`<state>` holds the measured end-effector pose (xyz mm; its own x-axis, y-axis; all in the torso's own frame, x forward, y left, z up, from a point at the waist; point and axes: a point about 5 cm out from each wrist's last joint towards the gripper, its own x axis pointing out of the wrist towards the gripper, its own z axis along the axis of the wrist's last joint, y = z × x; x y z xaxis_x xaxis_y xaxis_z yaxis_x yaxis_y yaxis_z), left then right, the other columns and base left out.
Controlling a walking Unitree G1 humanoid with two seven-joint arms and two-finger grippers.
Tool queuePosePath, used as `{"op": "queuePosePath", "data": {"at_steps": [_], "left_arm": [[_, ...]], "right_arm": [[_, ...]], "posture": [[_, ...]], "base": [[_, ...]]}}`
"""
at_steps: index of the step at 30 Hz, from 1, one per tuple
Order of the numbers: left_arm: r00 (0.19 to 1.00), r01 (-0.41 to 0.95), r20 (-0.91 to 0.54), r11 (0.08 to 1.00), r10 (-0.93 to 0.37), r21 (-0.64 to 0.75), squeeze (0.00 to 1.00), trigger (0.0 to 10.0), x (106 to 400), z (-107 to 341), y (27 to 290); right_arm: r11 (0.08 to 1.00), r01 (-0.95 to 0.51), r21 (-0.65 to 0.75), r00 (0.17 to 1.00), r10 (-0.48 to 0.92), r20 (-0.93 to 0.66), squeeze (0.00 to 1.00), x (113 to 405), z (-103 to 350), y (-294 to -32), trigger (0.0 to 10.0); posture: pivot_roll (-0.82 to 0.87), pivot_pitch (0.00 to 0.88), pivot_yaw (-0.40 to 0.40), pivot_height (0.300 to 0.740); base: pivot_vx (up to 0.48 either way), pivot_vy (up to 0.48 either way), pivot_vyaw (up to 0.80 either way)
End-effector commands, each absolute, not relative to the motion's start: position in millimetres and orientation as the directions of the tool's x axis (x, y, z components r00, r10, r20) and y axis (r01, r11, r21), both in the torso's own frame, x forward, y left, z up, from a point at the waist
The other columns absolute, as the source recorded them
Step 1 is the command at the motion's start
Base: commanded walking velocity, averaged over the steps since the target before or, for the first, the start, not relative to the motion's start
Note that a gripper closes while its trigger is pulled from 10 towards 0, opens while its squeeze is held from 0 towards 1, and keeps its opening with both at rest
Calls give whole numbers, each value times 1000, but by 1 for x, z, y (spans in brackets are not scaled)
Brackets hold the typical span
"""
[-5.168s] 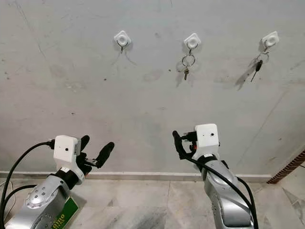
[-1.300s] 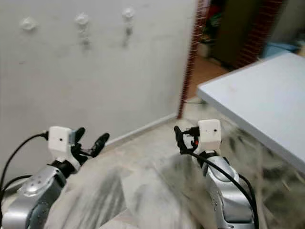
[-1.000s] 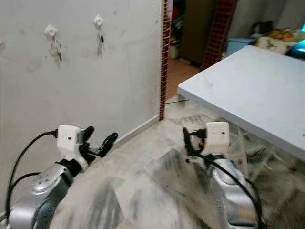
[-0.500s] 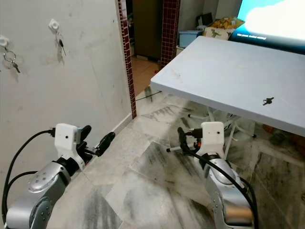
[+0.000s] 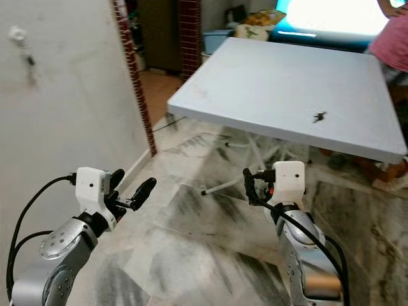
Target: Hang keys on a hook
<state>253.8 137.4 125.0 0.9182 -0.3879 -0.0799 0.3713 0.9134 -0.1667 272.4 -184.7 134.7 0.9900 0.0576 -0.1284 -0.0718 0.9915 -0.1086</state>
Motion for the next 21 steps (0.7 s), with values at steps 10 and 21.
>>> {"op": "queuePosePath", "data": {"at_steps": [10, 21], "left_arm": [[956, 288, -33, 951, -293, -115, 0, 10000, 258, 124, 157], [964, 264, 4, 962, -264, -66, 0, 10000, 262, 127, 161]], "right_arm": [[901, -78, -427, 993, 107, 44, 0, 265, 141, -180, 10000], [915, 4, -403, 995, 39, 97, 0, 267, 138, -192, 10000]], "posture": [[0, 7, 29, 740], [5, 0, 34, 740]], "base": [[0, 0, 0], [0, 0, -255]]}}
